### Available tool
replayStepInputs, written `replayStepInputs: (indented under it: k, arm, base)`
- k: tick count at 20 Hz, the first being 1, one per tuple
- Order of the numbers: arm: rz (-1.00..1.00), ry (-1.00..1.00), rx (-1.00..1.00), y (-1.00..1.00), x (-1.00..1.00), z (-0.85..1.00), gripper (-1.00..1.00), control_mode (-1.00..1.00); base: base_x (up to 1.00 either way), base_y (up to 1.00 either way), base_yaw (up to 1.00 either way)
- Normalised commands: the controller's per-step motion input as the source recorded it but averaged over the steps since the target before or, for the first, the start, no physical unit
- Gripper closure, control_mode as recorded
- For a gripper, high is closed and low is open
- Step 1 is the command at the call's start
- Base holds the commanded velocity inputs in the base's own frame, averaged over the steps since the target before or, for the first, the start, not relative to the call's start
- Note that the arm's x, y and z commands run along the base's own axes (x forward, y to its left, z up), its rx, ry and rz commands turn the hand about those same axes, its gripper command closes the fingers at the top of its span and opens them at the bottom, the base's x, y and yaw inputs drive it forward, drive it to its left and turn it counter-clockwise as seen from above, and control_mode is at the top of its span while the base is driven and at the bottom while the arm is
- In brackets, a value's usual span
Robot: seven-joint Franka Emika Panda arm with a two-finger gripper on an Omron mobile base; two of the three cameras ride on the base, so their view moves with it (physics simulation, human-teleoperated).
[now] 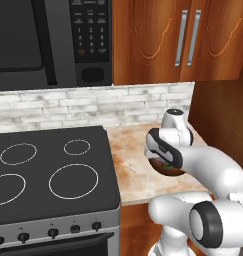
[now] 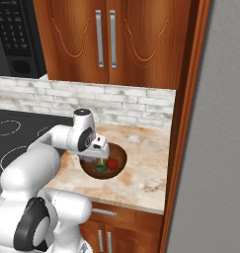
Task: Take the bell pepper, eggplant, and broccoli from the freezer and place them in the bowl on the counter.
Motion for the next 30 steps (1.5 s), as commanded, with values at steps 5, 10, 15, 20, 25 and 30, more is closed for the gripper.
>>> replayStepInputs:
  k: [5,10,15,20,25,30]
  arm:
    - [0.00,-0.02,0.00,0.00,0.21,0.00,-1.00,-1.00]
    - [0.00,-0.04,0.01,-0.04,0.14,0.08,-1.00,-1.00]
    - [0.01,-0.09,0.01,-0.57,-0.71,0.35,-1.00,-1.00]
    - [0.00,-0.02,0.00,-0.18,-0.48,0.83,-1.00,-1.00]
    - [0.00,-0.04,0.00,-0.08,-0.49,0.91,-1.00,-1.00]
    - [0.00,0.00,0.00,0.00,-0.42,0.83,-1.00,-1.00]
  base:
    - [0.00,0.00,0.00]
    - [0.00,0.00,0.00]
    - [0.00,0.00,0.00]
    - [0.00,0.00,0.00]
    - [0.00,0.00,0.00]
    - [0.00,0.00,0.00]
